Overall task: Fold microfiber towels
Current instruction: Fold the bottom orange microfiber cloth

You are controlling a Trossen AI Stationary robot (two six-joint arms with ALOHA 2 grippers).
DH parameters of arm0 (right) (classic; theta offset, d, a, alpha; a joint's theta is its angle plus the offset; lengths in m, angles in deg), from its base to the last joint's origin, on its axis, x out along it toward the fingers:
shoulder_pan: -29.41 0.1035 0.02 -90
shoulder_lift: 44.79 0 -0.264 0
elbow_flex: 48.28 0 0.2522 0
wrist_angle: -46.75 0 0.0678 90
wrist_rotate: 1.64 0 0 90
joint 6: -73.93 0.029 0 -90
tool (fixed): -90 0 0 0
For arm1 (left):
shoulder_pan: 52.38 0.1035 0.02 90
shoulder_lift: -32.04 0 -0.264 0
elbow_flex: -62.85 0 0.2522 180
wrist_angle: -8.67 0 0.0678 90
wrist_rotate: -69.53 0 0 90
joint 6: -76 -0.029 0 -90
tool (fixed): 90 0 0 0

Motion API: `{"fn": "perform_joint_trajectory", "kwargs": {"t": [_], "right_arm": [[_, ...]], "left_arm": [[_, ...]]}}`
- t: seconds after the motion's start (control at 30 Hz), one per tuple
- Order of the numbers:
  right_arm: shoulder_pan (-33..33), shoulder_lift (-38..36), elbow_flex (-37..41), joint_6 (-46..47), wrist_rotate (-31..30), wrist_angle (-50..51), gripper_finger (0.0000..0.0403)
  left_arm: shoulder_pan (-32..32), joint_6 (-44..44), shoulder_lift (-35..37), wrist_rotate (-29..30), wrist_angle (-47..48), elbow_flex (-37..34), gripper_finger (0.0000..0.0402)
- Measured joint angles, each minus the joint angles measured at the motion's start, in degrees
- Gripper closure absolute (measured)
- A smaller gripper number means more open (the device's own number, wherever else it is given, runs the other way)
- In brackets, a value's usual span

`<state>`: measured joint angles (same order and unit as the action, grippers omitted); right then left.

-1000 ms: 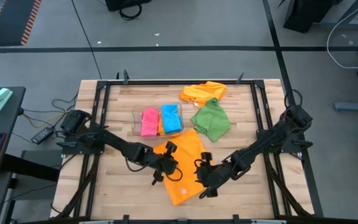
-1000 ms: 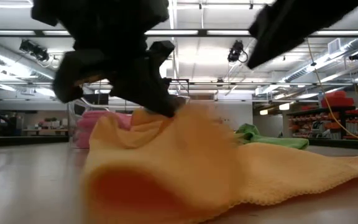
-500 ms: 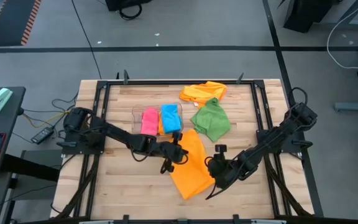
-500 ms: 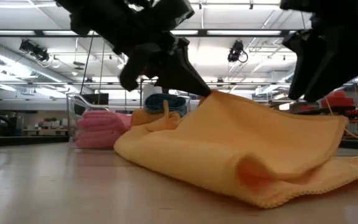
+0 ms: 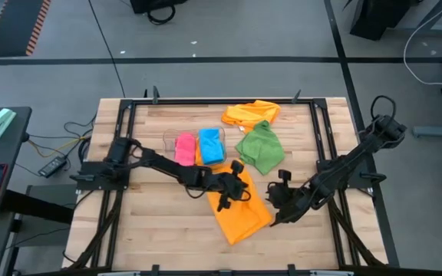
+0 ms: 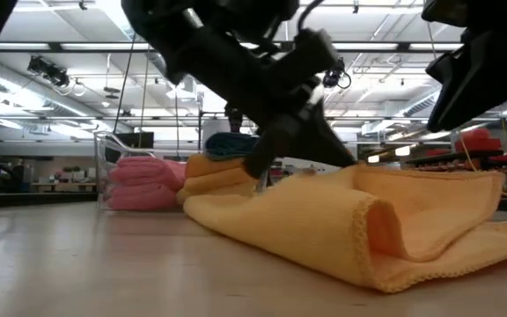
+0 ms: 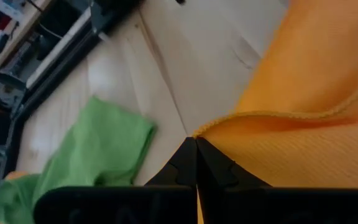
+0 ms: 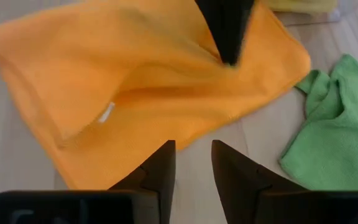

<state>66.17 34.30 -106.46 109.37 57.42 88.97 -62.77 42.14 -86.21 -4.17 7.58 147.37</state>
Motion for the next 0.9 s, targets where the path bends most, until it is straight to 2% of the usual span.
{"fn": "perform_joint_trajectory", "kwargs": {"t": [0.37,0.53,0.63,0.9], "right_arm": [[1.6,0.6,0.0,-0.8,-2.1,-0.9,0.0302],[1.5,0.7,0.0,-1.7,-2.3,-1.0,0.0302],[1.2,0.7,0.0,-2.2,-2.5,-1.2,0.0302],[-0.2,2.2,0.0,-3.2,-2.4,-6.6,0.0301]], "left_arm": [[3.1,-1.4,-1.6,-0.2,0.4,4.0,0.0391],[4.3,0.4,-2.1,-4.6,1.4,3.9,0.0396],[4.5,0.2,-3.1,-5.0,1.6,3.9,0.0396],[4.4,0.2,-6.2,-5.0,1.1,3.9,0.0353]]}}
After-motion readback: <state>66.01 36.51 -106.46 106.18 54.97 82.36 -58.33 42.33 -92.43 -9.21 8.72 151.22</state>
